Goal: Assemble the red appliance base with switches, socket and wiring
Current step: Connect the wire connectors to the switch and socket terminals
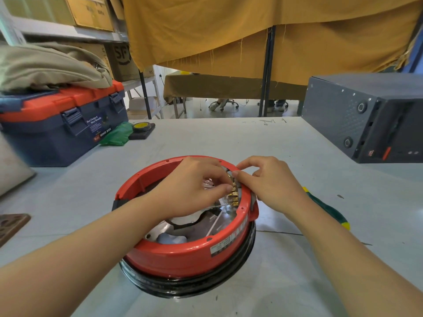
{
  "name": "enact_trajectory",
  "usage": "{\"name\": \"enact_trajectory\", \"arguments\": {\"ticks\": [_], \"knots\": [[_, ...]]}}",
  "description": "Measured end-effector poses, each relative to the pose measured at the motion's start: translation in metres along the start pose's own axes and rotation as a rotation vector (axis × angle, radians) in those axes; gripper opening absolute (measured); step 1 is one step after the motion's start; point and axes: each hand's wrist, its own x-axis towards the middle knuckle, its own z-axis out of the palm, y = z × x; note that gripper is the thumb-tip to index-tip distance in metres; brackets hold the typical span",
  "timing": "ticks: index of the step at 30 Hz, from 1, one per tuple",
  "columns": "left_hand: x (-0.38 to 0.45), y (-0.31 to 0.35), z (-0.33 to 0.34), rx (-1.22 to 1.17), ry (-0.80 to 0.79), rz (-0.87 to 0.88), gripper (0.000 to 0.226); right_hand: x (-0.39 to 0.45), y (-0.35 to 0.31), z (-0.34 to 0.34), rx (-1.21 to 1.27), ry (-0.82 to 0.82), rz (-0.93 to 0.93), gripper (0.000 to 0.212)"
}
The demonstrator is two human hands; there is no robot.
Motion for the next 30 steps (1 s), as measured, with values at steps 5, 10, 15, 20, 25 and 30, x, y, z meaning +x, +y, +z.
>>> {"name": "enact_trajectory", "arguments": {"ticks": [5,10,15,20,25,30], "knots": [[0.002,-0.004,-0.018,-0.067,0.073,-0.241,0.013,0.001,0.002,-0.003,-0.017,0.05,0.007,0.025],[-0.023,-0.02,-0.03,0.069,0.045,-0.425,0.028,0.0,0.002,0.002,-0.078,-0.069,0.091,0.05],[-0.045,-0.034,-0.037,0.351,-0.025,-0.654,0.053,-0.001,0.003,0.002,-0.018,-0.245,0.252,0.059],[-0.045,-0.037,-0.035,0.311,-0.001,-0.705,0.053,-0.004,-0.003,-0.005,0.111,-0.364,0.341,0.088],[-0.051,-0.036,-0.036,0.175,0.195,-0.697,0.04,-0.002,-0.003,-0.005,0.256,-0.385,0.383,0.088],[-0.057,-0.041,-0.039,0.024,0.383,-0.731,0.03,-0.003,-0.01,-0.003,0.476,-0.423,0.398,0.056]]}}
